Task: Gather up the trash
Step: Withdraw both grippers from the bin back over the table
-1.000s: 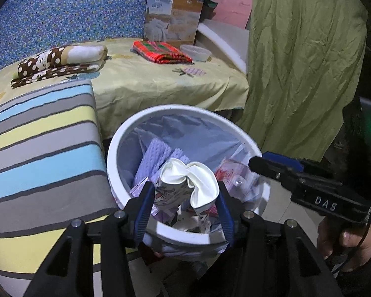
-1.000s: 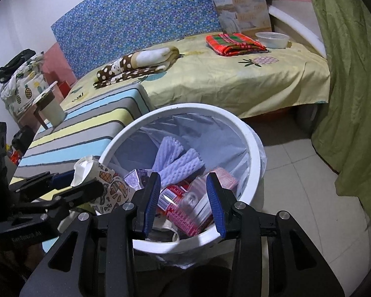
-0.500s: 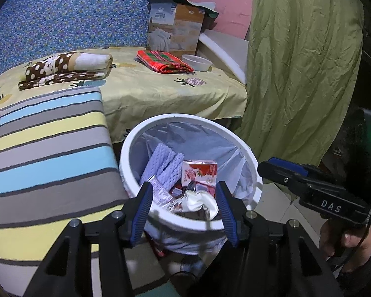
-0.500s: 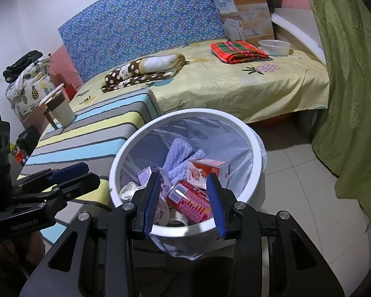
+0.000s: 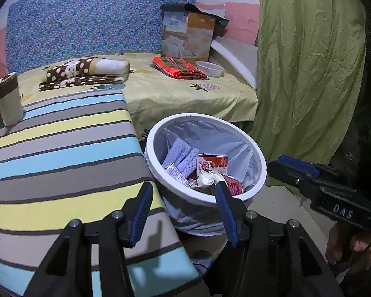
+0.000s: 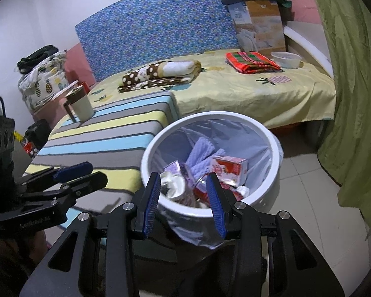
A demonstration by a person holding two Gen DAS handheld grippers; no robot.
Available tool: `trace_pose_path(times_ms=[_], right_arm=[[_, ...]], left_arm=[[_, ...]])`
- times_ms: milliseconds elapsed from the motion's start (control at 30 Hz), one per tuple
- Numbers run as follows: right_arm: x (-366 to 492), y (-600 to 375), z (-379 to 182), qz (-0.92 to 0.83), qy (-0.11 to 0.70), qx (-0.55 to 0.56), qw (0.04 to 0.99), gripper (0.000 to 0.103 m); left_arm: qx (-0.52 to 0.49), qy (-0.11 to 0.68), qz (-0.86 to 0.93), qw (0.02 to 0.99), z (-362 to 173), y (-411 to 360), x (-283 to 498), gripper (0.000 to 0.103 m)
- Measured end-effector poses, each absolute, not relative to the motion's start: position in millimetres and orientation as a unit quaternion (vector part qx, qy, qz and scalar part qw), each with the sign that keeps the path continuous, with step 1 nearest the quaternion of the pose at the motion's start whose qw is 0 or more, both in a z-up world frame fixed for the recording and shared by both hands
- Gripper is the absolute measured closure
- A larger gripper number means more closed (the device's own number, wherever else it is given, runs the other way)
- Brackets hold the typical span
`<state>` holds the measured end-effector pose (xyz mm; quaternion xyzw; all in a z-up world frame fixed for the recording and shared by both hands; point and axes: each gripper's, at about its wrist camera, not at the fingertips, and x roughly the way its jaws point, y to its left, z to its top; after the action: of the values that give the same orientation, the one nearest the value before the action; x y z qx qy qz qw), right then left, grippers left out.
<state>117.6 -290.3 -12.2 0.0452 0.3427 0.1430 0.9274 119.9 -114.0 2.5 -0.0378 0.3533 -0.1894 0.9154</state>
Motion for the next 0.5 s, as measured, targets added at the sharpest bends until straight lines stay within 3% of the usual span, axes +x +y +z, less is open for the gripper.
trace_pose_path(times_ms=[500], right_arm=[[91, -266, -10, 0.166, 0.333, 0.021, 0.928, 0.062]], left_arm=[[-0.042, 0.335, -0.144, 0.93, 5, -90, 81, 0.049]])
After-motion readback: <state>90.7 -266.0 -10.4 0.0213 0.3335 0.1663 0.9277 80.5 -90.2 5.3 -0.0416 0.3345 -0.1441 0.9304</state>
